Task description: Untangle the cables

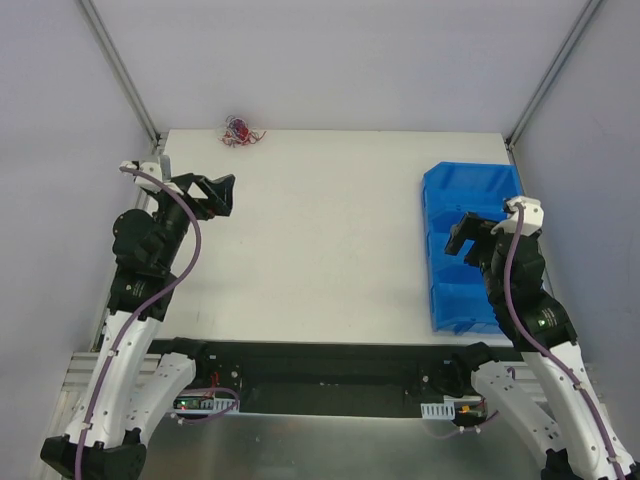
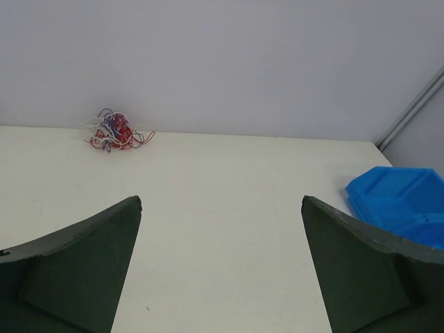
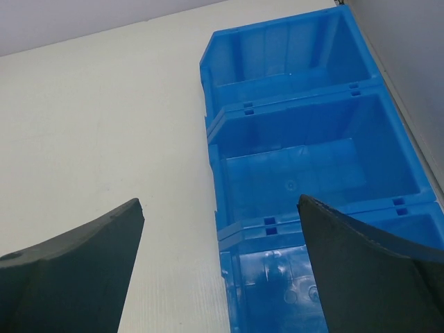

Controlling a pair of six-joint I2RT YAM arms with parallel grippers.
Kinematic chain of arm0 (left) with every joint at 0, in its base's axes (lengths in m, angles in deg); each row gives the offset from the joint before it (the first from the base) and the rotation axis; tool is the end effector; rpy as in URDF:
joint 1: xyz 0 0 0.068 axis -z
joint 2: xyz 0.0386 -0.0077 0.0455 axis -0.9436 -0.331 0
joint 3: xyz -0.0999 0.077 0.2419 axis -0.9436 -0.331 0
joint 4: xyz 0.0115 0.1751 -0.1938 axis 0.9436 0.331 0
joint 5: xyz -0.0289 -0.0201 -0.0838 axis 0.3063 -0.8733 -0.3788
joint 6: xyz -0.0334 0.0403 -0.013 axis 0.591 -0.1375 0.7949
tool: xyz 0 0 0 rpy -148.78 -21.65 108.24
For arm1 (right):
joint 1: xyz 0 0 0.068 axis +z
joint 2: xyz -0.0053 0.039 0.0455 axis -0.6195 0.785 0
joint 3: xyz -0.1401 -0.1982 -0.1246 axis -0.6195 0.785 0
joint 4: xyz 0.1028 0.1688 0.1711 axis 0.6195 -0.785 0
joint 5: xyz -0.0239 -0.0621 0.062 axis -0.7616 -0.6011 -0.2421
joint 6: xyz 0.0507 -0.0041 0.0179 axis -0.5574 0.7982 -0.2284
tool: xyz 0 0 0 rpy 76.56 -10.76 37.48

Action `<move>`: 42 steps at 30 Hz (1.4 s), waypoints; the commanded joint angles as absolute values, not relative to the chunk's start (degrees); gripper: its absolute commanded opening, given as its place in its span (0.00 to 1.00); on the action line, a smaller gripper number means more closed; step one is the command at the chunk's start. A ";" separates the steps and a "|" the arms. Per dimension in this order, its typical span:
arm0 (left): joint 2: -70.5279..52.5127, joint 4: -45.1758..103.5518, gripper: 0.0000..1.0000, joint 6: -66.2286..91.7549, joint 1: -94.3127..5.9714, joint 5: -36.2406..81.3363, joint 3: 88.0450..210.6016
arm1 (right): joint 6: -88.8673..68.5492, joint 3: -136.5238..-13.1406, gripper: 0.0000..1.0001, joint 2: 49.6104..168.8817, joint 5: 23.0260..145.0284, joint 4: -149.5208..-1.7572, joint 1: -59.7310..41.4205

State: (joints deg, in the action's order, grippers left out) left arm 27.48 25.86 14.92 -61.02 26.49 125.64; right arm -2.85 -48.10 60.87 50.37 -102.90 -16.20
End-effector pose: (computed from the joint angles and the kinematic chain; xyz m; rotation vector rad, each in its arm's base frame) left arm 0.1494 -0.0281 0.4075 0.0178 1.3200 -0.3971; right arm 0.1173 0.0307 0.3607 -0.0192 1.7550 -0.1283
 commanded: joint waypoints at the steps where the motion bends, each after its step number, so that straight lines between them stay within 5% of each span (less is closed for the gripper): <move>1: 25.88 26.28 0.99 15.95 -61.44 24.92 127.87 | -5.63 -51.14 0.96 61.83 48.52 -104.04 -16.40; 8: 23.16 18.82 0.99 16.03 -62.49 21.15 121.63 | -8.88 -50.27 0.96 63.05 55.98 -103.00 -16.48; 22: 1.56 13.10 0.99 43.43 -70.22 22.21 118.98 | -7.21 -47.81 0.96 70.35 62.94 -97.19 -16.49; 27: -13.54 -10.84 0.99 54.25 -74.45 13.50 117.41 | -6.77 -45.52 0.96 66.93 61.97 -96.23 -16.57; 33: -40.25 -29.39 0.98 67.69 -77.35 10.60 127.76 | -5.98 -45.96 0.96 61.40 62.94 -98.15 -16.57; 37: -56.27 -47.27 0.84 77.90 -78.23 12.08 136.28 | -4.14 -44.55 0.96 57.00 61.45 -98.51 -16.49; 42: -61.30 -35.37 0.88 68.44 -78.32 15.78 147.80 | -1.85 -43.93 0.96 53.74 57.93 -99.73 -16.57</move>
